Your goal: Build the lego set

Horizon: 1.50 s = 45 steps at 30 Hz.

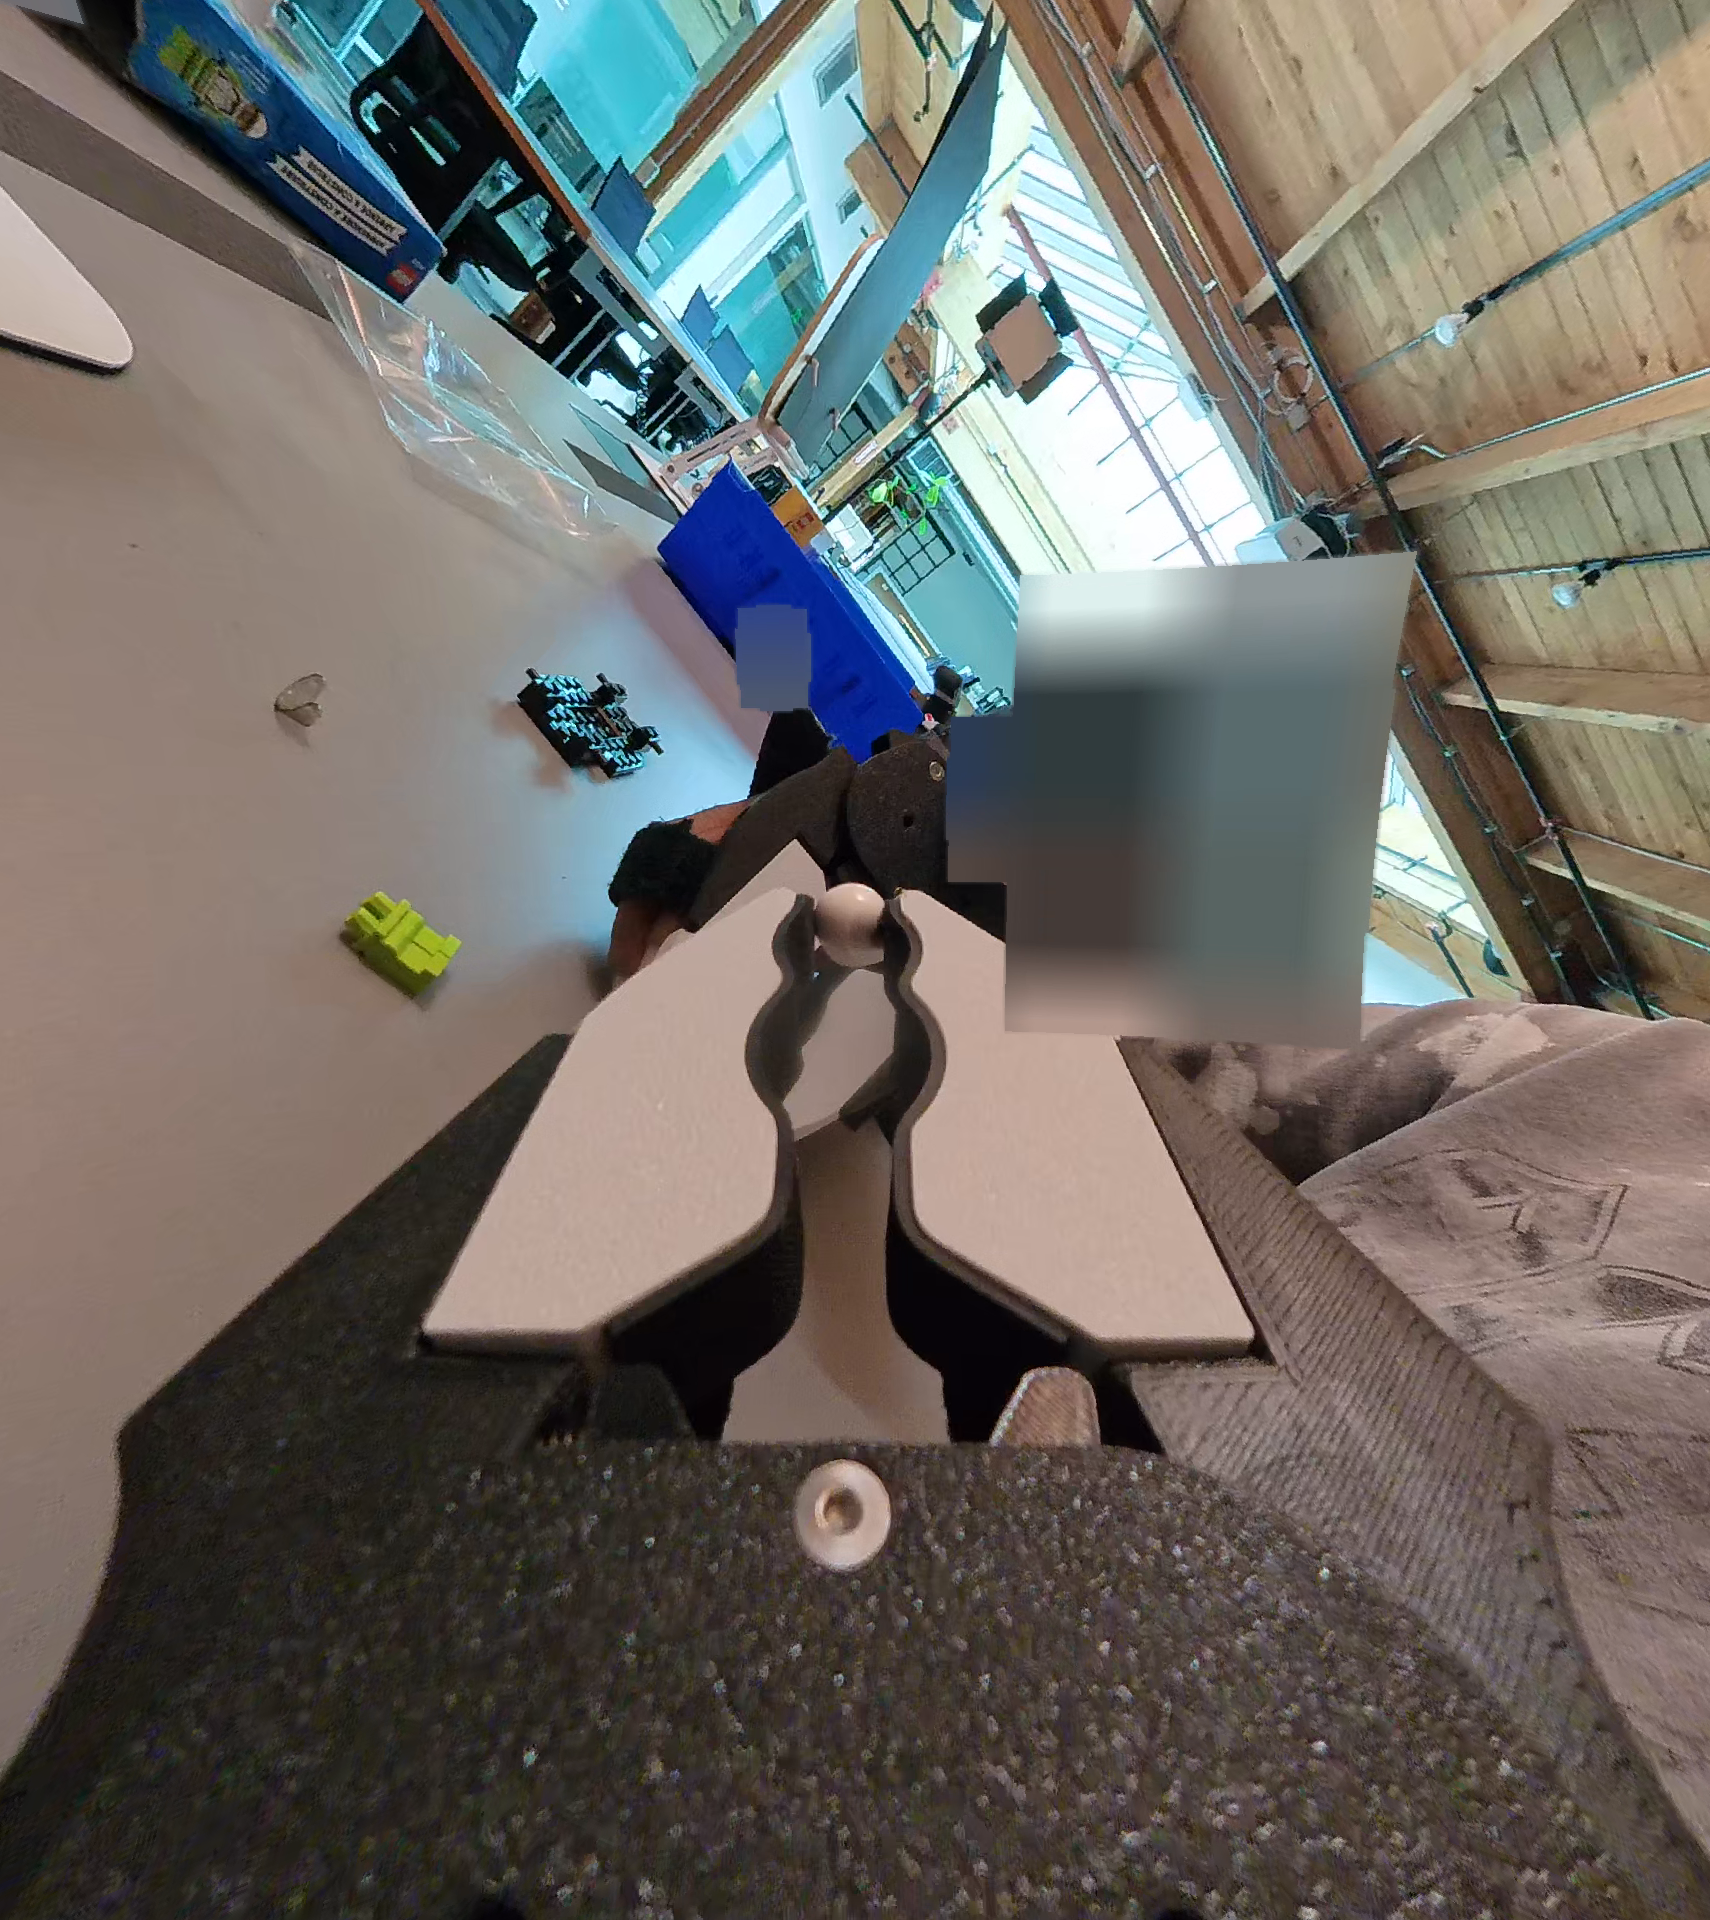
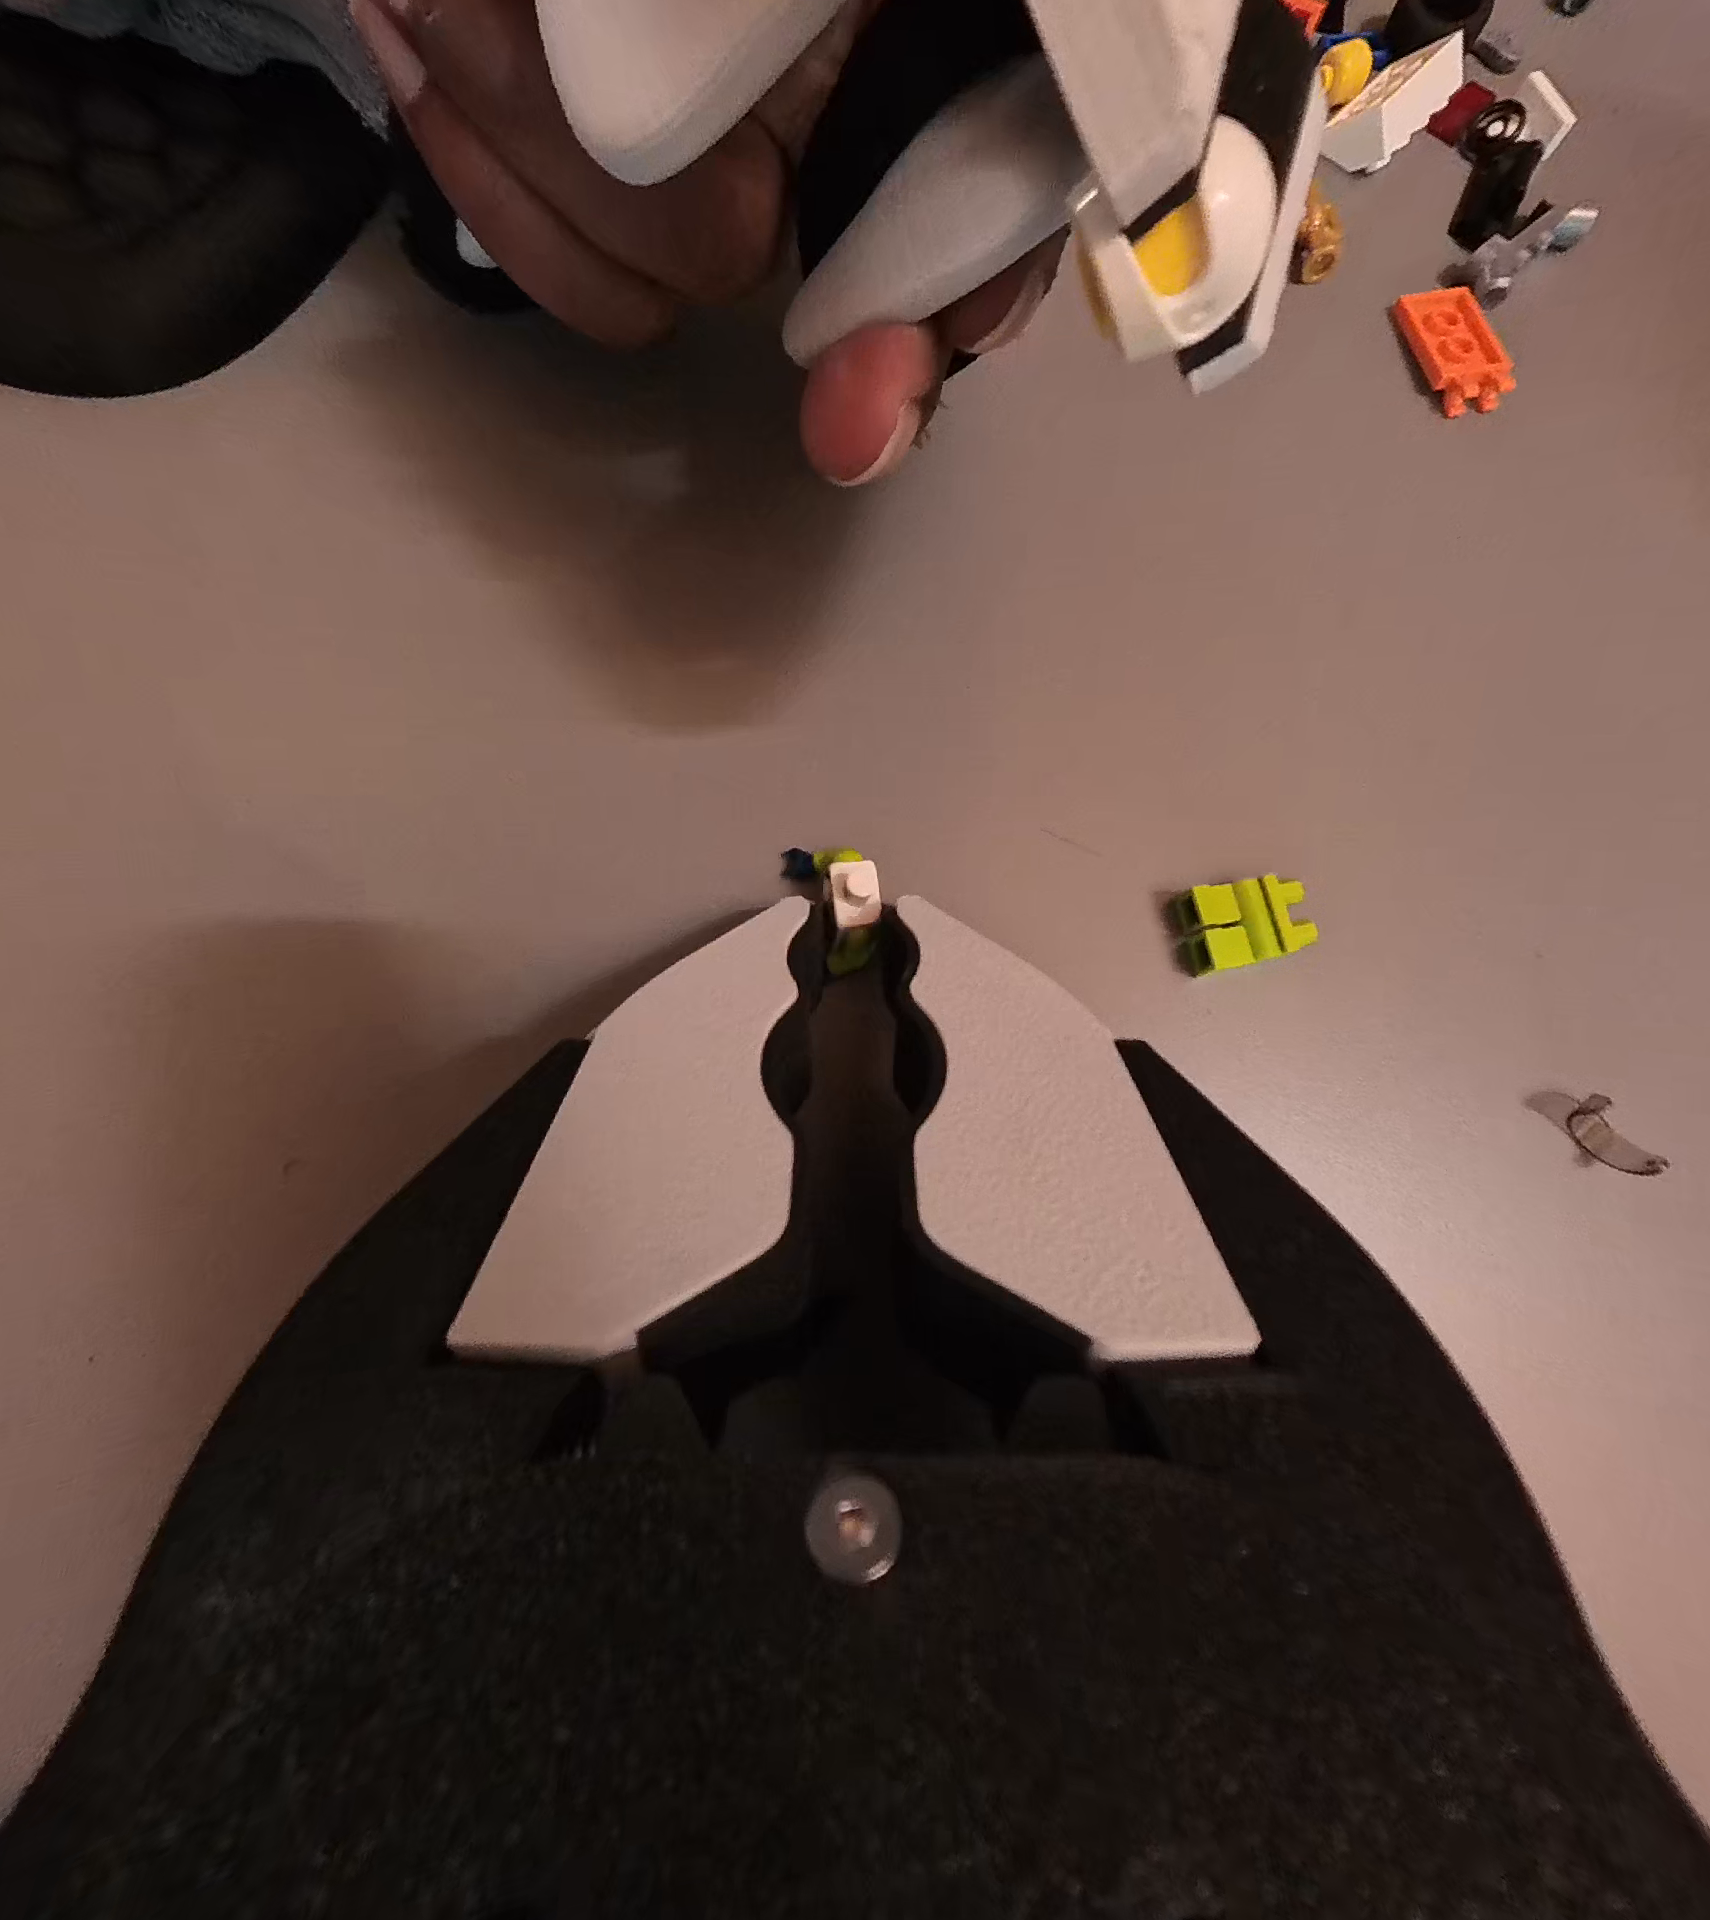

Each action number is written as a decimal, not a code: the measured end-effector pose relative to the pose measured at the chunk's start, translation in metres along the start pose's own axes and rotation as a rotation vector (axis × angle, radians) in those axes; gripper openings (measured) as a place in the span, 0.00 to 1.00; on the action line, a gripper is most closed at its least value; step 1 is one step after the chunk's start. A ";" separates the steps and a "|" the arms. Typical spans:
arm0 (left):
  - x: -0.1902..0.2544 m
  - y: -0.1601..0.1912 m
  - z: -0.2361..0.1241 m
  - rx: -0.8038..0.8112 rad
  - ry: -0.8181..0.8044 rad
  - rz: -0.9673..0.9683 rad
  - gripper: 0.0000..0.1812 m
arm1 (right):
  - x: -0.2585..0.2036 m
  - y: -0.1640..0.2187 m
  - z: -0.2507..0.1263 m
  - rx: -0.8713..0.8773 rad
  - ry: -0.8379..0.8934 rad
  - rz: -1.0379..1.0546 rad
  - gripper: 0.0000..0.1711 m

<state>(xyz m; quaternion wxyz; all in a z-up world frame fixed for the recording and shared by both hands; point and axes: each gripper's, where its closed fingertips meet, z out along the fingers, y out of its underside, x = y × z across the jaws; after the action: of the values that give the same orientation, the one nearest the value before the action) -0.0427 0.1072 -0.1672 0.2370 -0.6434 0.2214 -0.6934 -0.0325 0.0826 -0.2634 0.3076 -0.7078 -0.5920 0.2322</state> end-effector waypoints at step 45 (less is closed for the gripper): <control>-0.002 0.020 0.006 -0.110 0.042 -0.070 0.07 | -0.021 -0.057 -0.040 0.134 -0.563 0.580 0.05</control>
<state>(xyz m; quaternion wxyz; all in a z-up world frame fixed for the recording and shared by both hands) -0.0357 0.0924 -0.1811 0.1724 -0.6480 0.2415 -0.7014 -0.0486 0.0618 -0.1958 0.1006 -0.7326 -0.4125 0.5321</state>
